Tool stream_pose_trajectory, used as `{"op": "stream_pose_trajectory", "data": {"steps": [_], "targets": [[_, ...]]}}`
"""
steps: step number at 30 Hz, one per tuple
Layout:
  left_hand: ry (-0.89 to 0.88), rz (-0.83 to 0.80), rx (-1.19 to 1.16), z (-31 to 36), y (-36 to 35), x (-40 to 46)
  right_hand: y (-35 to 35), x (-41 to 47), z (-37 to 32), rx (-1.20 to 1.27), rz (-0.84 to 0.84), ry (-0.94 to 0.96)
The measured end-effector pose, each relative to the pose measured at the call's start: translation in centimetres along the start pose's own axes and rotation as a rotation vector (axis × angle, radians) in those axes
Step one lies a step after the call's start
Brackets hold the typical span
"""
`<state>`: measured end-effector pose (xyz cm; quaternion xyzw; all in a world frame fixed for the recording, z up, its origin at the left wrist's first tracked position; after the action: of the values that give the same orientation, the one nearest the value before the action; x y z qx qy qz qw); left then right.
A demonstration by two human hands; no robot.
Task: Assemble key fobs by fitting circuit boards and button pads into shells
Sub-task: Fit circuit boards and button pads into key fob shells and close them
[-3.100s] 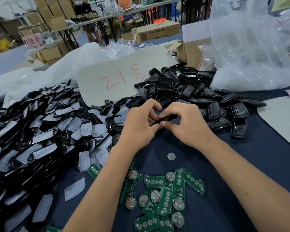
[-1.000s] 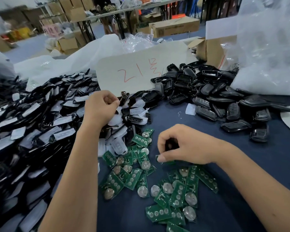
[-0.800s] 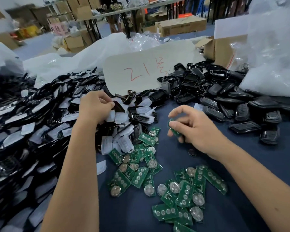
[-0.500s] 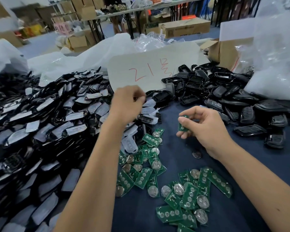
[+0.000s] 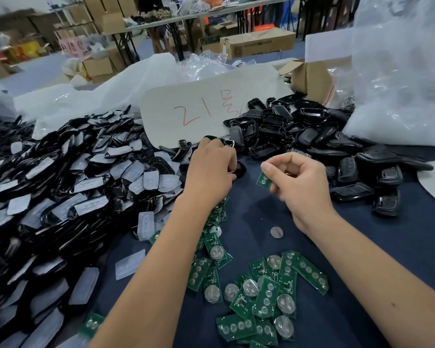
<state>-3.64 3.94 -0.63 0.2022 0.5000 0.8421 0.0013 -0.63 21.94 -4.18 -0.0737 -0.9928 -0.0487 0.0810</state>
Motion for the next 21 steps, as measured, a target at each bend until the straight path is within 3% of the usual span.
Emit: {"op": "stream_pose_trajectory", "data": {"steps": [6, 12, 16, 21], "targets": [[0.001, 0.064, -0.25, 1.7, 0.2, 0.1, 1.0, 0.7, 0.1, 0.088, 0.097, -0.025], [0.462, -0.157, -1.049, 3.7, -1.9, -1.0, 1.6, 1.1, -0.1, 0.103, 0.172, -0.049], [0.674, -0.201, -1.297, 4.0, -2.3, -1.0, 1.7, 1.2, 0.2, 0.04, 0.17, -0.053], [0.734, -0.204, -1.407, 3.5, -2.2, -0.9, 1.6, 1.2, 0.6, -0.074, 0.107, 0.004]]}}
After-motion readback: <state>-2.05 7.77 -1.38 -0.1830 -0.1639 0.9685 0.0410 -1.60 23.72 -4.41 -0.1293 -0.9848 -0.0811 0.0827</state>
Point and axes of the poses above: each hand's wrist, its own x-axis towards the middle knuckle, its own y-axis out of the back of the hand, z = x × y, the point moved 1 cm from there along x, towards the middle knuckle, and after that the axes turned 12 degrees about -x, right-handed, at the moved point
